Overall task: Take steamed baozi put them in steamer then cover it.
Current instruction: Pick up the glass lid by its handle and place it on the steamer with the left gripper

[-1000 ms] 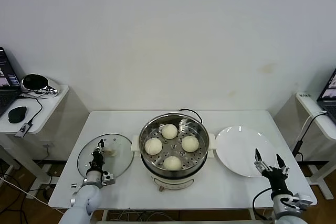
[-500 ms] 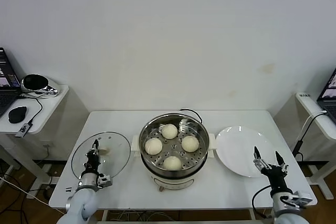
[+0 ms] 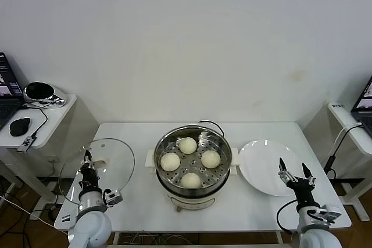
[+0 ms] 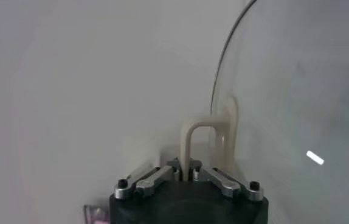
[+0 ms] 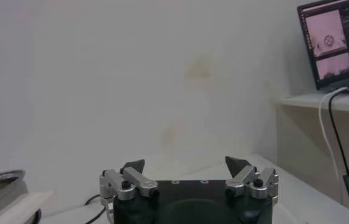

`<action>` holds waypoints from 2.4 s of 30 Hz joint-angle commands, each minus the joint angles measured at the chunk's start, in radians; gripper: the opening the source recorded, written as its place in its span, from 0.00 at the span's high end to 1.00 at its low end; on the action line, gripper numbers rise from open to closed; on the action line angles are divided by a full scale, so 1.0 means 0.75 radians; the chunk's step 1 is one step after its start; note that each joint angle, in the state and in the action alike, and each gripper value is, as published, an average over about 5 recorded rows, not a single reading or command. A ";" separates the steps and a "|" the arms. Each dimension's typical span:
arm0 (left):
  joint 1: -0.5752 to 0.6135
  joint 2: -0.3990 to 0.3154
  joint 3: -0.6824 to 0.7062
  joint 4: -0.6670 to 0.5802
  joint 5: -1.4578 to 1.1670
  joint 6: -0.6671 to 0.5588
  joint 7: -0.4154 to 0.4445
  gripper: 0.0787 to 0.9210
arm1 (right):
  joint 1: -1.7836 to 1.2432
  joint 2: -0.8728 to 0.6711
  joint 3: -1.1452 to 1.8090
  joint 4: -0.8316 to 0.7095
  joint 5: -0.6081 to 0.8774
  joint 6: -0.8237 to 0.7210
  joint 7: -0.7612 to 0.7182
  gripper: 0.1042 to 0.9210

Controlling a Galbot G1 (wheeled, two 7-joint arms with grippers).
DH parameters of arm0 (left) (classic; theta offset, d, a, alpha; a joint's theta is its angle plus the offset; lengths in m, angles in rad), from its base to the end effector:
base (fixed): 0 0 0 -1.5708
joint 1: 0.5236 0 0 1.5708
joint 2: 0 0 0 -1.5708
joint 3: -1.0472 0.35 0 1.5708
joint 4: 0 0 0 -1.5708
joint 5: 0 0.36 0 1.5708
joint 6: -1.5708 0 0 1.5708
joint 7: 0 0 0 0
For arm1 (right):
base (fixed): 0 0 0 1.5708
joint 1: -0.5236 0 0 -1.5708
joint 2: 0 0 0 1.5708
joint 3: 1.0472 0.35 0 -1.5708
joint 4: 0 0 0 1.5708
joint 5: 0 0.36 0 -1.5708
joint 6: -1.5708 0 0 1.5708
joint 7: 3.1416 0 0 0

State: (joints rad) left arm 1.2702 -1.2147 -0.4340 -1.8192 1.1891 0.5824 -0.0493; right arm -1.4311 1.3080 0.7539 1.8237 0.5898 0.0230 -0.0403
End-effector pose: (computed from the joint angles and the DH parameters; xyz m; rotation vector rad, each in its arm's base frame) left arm 0.2823 0.0619 -0.3265 0.4318 -2.0329 -1.9588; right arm 0.2284 -0.1444 -0.3407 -0.1885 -3.0809 -0.4139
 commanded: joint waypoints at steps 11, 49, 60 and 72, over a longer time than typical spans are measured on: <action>-0.189 -0.281 0.295 -0.308 0.466 0.260 0.428 0.93 | 0.091 0.028 0.015 -0.077 -0.115 -0.057 0.009 0.12; -0.469 -0.518 0.822 0.093 0.654 0.266 0.555 0.93 | 0.131 0.051 0.034 -0.188 -0.145 -0.058 0.008 0.12; -0.436 -0.511 0.779 0.077 0.732 0.266 0.666 0.93 | 0.147 0.055 0.022 -0.210 -0.157 -0.049 0.007 0.12; -0.425 -0.502 0.762 0.080 0.743 0.266 0.691 0.93 | 0.157 0.060 0.005 -0.228 -0.177 -0.047 0.006 0.12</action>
State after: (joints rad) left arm 0.9509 -1.5917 0.1434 -1.7626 1.7316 0.7364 0.4421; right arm -1.3156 1.3523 0.7604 1.6579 0.4620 -0.0125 -0.0355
